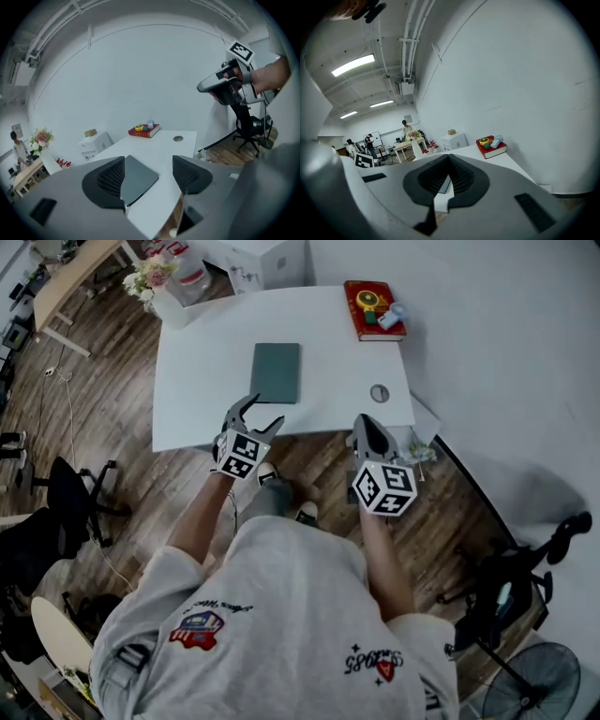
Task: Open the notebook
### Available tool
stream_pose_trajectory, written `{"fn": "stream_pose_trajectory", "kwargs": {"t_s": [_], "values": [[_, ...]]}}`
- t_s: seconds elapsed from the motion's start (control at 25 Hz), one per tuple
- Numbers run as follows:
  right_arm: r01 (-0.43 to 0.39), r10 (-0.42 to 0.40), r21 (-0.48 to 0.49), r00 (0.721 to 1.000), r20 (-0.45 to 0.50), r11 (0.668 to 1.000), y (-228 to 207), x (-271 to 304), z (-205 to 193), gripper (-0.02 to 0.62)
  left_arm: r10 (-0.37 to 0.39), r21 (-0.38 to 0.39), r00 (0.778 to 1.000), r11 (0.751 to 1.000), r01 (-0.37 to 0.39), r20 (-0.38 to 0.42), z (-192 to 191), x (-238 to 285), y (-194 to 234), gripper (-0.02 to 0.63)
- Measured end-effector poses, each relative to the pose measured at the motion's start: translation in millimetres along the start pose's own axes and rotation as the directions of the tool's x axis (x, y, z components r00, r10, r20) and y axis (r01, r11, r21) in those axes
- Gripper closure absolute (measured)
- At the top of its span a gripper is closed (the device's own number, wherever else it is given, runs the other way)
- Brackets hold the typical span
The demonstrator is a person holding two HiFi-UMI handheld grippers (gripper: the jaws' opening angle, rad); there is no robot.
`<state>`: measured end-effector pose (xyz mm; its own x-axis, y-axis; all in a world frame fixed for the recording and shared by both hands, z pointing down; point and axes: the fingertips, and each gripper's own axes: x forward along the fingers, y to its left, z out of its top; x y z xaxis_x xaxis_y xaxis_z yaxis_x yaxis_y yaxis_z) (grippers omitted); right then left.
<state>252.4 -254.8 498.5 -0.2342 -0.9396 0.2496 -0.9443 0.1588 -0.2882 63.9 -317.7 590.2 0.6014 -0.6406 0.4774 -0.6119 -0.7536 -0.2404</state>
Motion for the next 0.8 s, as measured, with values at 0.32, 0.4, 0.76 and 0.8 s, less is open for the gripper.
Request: {"fn": "stream_pose_trajectory", "kwargs": {"t_s": [0.32,0.4,0.76,0.8], "values": [[0.071,-0.070,0.015,0.997,-0.041,0.997,-26.0,3.8,-16.4,0.595,-0.019,0.320,0.991,0.945,0.062,-0.135,-39.5,53.1,-8.7,0.320],[0.089,-0.088,0.016,0.995,-0.049,0.996,-30.8,5.0,-17.2,0.595,-0.021,0.357,0.987,0.931,0.079,-0.162,-48.7,64.7,-6.6,0.341],[0.152,-0.149,0.027,0.986,-0.074,0.988,-49.7,8.9,-26.3,0.595,-0.031,0.478,0.965,0.864,0.157,-0.262,-84.4,114.0,-6.7,0.355],[0.158,-0.156,0.028,0.985,-0.076,0.987,-51.7,9.1,-27.8,0.595,-0.023,0.498,0.963,0.852,0.160,-0.270,-88.2,118.9,-6.2,0.371]]}}
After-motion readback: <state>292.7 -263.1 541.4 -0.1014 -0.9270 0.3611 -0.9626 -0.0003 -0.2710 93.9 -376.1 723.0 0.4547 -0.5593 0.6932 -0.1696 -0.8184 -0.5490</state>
